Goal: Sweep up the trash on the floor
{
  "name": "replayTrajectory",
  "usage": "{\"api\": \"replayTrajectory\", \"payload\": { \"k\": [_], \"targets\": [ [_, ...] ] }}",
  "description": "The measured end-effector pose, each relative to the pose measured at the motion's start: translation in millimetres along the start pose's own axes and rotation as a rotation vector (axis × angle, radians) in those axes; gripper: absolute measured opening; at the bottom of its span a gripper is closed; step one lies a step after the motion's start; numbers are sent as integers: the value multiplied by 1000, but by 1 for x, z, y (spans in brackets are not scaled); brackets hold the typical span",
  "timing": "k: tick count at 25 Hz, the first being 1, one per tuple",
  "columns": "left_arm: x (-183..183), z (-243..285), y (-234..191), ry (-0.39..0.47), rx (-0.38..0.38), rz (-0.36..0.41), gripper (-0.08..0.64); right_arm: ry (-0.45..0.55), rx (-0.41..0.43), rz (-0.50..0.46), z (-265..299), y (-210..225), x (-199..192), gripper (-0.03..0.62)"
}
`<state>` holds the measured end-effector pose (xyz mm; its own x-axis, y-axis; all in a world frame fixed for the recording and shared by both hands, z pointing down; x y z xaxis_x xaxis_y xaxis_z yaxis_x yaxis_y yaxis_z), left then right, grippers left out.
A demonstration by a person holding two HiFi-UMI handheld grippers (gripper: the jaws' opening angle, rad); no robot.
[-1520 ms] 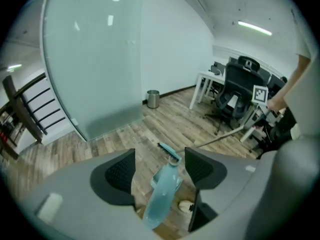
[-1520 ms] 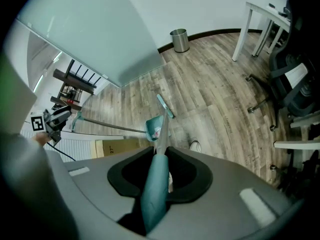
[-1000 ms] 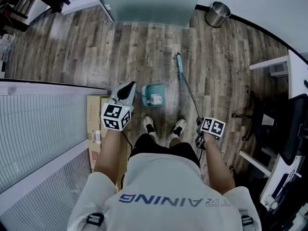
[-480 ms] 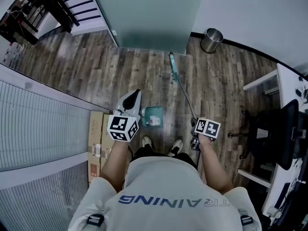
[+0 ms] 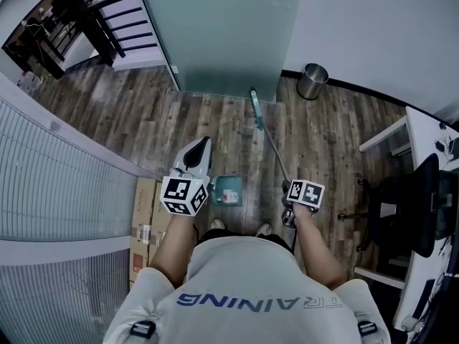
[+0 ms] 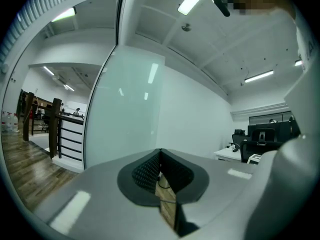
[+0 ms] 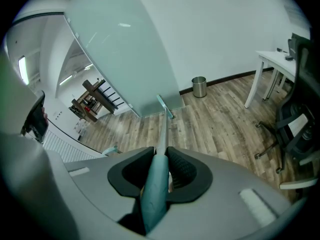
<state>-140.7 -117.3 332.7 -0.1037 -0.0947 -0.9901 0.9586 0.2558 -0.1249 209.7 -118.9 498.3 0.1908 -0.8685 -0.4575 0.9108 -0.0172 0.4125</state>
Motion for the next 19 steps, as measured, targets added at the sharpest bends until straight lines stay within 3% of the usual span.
{"api": "replayTrajectory", "payload": {
  "k": [19],
  "targets": [
    [4,-8,7,3,-1,-3,3,12,12,-6,-10,6,-6,107]
  ]
}}
Point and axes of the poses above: the fingertips, and each gripper's own axes: z forward along the fingers, y to its right, x out of its top, the point moved 10 cm from there along -z, backward along the fingers, and after that the axes turned 5 degrees about x, right-handed, at the moved point
